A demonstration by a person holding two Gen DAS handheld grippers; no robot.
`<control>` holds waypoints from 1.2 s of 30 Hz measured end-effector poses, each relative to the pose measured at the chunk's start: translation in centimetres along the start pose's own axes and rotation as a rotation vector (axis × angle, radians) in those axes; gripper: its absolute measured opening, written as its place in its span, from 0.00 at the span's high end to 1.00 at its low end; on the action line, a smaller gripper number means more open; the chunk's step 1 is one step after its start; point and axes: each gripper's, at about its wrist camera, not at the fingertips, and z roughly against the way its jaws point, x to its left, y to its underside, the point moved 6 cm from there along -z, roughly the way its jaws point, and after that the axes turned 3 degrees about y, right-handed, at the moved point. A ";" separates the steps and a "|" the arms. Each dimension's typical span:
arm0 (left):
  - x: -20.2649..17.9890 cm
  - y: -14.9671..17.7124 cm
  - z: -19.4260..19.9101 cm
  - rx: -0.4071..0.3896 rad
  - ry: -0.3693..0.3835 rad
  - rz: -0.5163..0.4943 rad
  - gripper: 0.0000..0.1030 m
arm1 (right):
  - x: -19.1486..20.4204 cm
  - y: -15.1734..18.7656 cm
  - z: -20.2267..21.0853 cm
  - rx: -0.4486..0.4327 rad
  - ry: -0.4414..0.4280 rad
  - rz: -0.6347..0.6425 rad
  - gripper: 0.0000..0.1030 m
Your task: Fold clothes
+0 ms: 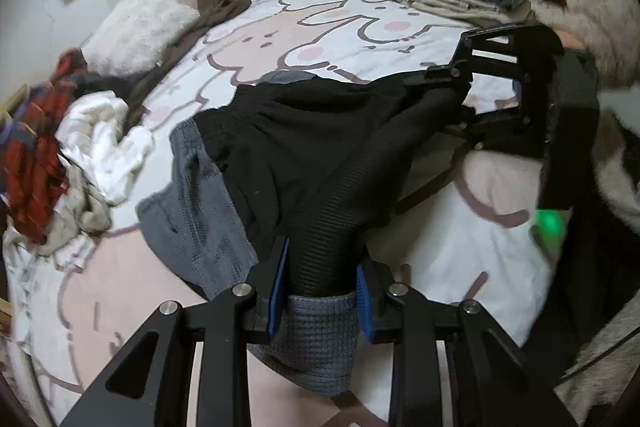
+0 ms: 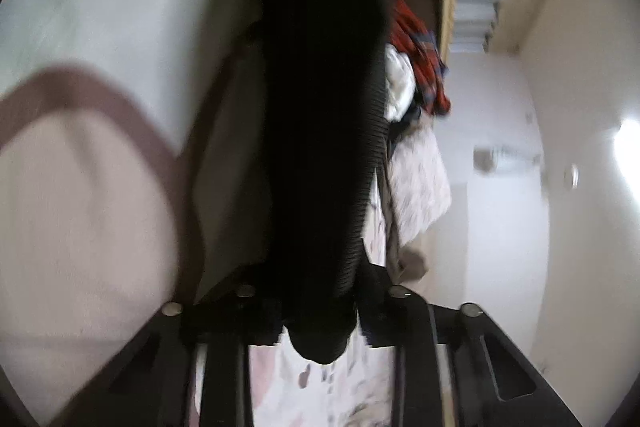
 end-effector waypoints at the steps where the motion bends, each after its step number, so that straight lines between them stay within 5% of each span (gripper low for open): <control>1: -0.8 0.2 -0.1 0.001 -0.065 -0.086 0.69 | 0.1 -0.1 0.0 -0.013 -0.004 0.016 0.80; 6: -5.1 1.8 -0.9 0.036 -0.320 -0.458 0.41 | -1.0 0.2 0.0 -0.035 -0.063 -0.011 0.84; 9: -6.8 3.3 -1.7 0.057 -0.438 -0.646 0.41 | -2.0 0.3 -0.2 -0.029 -0.086 -0.049 0.85; 12: -7.2 4.0 -1.9 0.055 -0.498 -0.705 0.42 | -2.8 0.5 -0.4 -0.025 -0.107 -0.082 0.85; 22: -4.2 3.7 -3.4 0.121 -0.512 -0.633 0.36 | -1.5 -0.1 -0.1 -0.021 -0.131 -0.096 0.85; 23: -3.9 3.5 -3.5 0.127 -0.495 -0.621 0.45 | -1.6 -0.1 -0.2 -0.019 -0.133 -0.100 0.85; 24: -3.7 3.4 -3.6 0.134 -0.475 -0.605 0.68 | -1.8 -0.1 -0.3 -0.016 -0.136 -0.107 0.85; 25: -3.3 3.4 -3.7 0.137 -0.465 -0.593 0.77 | -2.0 -0.1 -0.3 -0.015 -0.137 -0.111 0.87; 27: -2.6 2.8 -3.3 0.134 -0.448 -0.558 0.78 | -2.6 -0.2 -0.2 -0.021 -0.132 -0.110 0.89; 33: 1.5 -3.7 0.2 0.063 -0.334 -0.315 0.80 | -7.5 0.7 -0.3 -0.029 -0.077 -0.111 0.90; 36: 4.2 -9.8 2.4 -0.004 -0.233 -0.181 0.80 | -12.5 2.7 -1.3 0.026 -0.070 -0.181 0.90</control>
